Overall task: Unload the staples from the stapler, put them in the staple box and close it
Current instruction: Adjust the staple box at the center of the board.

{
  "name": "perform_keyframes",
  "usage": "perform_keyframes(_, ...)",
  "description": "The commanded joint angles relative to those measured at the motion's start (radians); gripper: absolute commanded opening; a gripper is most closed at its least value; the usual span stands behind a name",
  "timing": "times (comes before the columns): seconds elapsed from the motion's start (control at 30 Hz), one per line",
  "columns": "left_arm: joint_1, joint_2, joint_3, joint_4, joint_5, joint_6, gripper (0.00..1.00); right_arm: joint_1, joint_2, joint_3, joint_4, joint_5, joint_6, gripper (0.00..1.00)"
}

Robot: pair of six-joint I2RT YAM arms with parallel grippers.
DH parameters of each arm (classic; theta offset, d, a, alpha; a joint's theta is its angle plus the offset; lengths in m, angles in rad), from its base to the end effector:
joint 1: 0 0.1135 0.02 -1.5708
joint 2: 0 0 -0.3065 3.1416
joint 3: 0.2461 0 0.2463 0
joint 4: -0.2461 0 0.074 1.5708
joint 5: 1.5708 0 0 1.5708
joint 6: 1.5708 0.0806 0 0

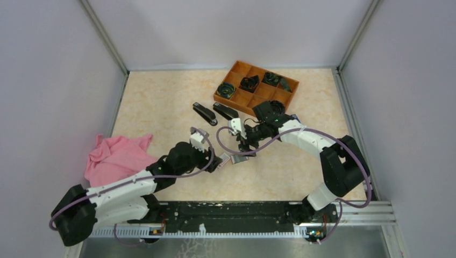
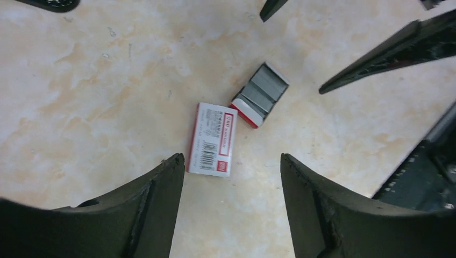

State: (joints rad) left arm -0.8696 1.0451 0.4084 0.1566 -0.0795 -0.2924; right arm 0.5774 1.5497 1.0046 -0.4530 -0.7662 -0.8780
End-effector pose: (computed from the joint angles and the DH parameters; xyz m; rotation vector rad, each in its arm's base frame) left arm 0.1538 -0.1722 0.2136 0.5518 2.0376 -0.6326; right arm 0.2380 0.2218 0.2364 -1.7690 1.5673 0.8317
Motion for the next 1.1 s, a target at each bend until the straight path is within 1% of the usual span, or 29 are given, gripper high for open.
perform_keyframes(0.0,-0.003,-0.135,-0.135,0.119,0.132,-0.293,0.64,-0.014,-0.049,0.034,0.020,-0.038,-0.002,0.72)
perform_keyframes(0.03,-0.002,-0.152,-0.169,0.173,0.204,-0.342,0.59,-0.015,-0.051,0.034,0.020,-0.039,-0.001,0.72)
perform_keyframes(0.07,-0.003,-0.165,-0.198,0.218,0.247,-0.395,0.50,-0.018,-0.053,0.034,0.020,-0.040,-0.001,0.72)
perform_keyframes(0.1,-0.006,-0.164,-0.229,0.265,0.277,-0.455,0.46,-0.022,-0.055,0.034,0.021,-0.042,0.000,0.72)
perform_keyframes(0.17,-0.018,-0.143,-0.262,0.344,0.302,-0.530,0.39,-0.027,-0.059,0.035,0.022,-0.044,0.002,0.72)
perform_keyframes(0.2,-0.030,-0.127,-0.264,0.348,0.287,-0.544,0.38,-0.028,-0.061,0.035,0.023,-0.045,0.003,0.72)
perform_keyframes(0.27,-0.051,-0.076,-0.245,0.325,0.254,-0.541,0.37,-0.030,-0.062,0.034,0.025,-0.048,0.004,0.72)
perform_keyframes(0.4,-0.057,0.046,-0.186,0.290,0.217,-0.506,0.35,-0.034,-0.061,0.034,0.025,-0.050,0.006,0.72)
perform_keyframes(0.57,-0.058,0.187,-0.140,0.311,0.180,-0.472,0.35,-0.036,-0.060,0.032,0.026,-0.055,0.007,0.72)
perform_keyframes(0.67,-0.057,0.246,-0.125,0.333,0.158,-0.458,0.35,-0.037,-0.057,0.030,0.027,-0.053,0.006,0.72)
perform_keyframes(0.87,-0.026,0.273,-0.115,0.260,0.039,-0.437,0.35,-0.037,-0.056,0.030,0.028,-0.054,0.006,0.72)
perform_keyframes(1.07,0.097,0.260,-0.137,0.295,0.106,-0.400,0.36,-0.037,-0.053,0.029,0.027,-0.053,0.004,0.72)
